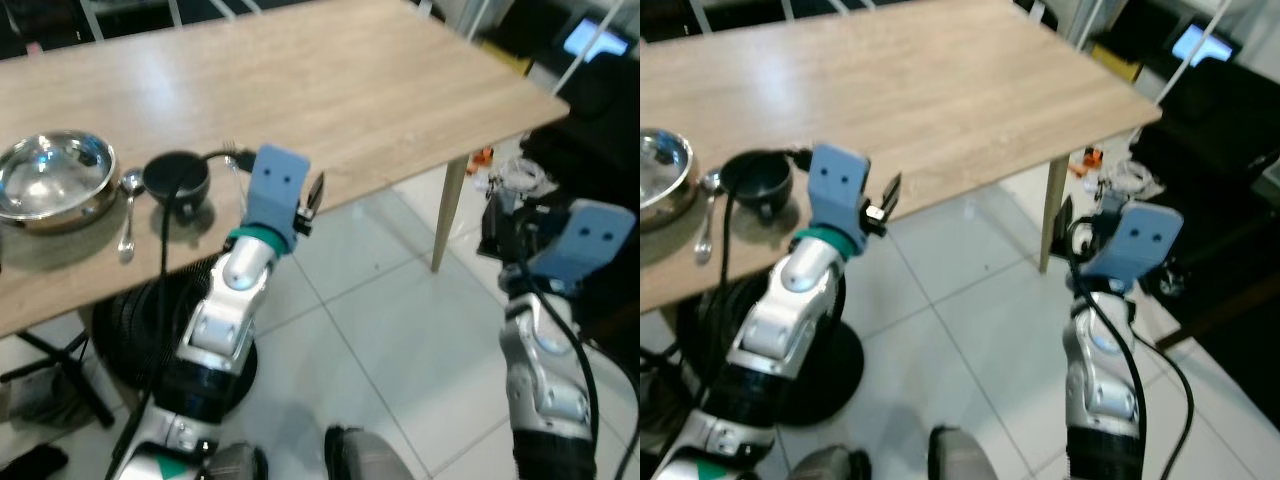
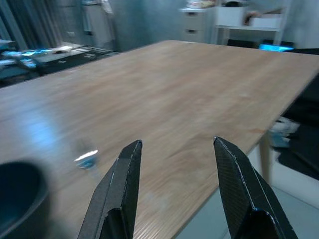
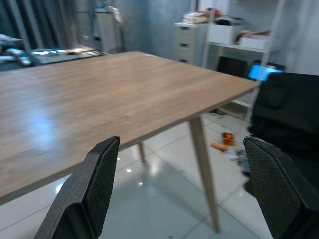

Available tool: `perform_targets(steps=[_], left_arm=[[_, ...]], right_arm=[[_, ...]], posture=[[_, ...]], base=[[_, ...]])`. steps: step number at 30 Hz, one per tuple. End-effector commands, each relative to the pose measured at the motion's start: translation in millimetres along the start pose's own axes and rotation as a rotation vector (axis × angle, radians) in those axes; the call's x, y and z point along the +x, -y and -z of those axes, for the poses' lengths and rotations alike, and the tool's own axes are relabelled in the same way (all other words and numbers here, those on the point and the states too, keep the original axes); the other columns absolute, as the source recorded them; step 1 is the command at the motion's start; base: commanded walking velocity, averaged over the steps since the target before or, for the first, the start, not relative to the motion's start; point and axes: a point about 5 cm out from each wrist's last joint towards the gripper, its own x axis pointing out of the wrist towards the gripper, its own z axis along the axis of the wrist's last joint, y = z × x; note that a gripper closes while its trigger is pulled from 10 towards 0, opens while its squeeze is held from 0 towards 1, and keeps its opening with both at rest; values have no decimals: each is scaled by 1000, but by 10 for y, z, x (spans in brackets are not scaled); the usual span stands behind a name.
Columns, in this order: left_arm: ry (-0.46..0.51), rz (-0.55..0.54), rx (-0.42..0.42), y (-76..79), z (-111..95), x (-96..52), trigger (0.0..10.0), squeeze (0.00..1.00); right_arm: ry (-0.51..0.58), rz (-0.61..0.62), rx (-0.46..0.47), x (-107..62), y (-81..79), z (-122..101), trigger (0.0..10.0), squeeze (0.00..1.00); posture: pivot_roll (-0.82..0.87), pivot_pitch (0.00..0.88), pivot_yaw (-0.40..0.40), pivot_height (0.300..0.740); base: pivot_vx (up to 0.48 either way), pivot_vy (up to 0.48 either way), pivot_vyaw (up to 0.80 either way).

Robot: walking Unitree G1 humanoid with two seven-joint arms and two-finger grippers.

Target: Setting the table

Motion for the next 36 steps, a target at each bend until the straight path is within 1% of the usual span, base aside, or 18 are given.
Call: perform_targets(steps=[1, 36], left_arm=[[-14, 9, -4, 32, 40, -10, 10000, 0], [-11, 21, -8, 59, 32, -1, 10000, 0]], right_arm=[[-16, 8, -5, -9, 19, 25, 10000, 0], [-19, 18, -7, -17, 35, 32, 10000, 0]], posture=[[-78, 0, 24, 740], [-82, 1, 31, 740]], base=[[-289, 0, 0], [-289, 0, 0]])
